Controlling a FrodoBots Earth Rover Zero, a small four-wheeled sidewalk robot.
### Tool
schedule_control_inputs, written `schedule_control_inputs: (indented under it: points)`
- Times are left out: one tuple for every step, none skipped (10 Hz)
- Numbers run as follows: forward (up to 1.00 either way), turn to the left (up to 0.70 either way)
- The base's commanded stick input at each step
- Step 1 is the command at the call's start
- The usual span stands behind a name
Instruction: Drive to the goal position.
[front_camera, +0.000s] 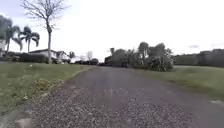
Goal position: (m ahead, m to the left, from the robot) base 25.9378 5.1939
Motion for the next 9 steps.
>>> schedule_control_inputs:
  points:
    - [0.70,0.00]
    - [0.70,0.00]
    - [0.70,0.00]
    - [0.70,0.00]
    - [0.70,0.00]
    - [0.70,0.00]
    - [0.70,0.00]
    - [0.70,0.00]
    - [0.70,0.00]
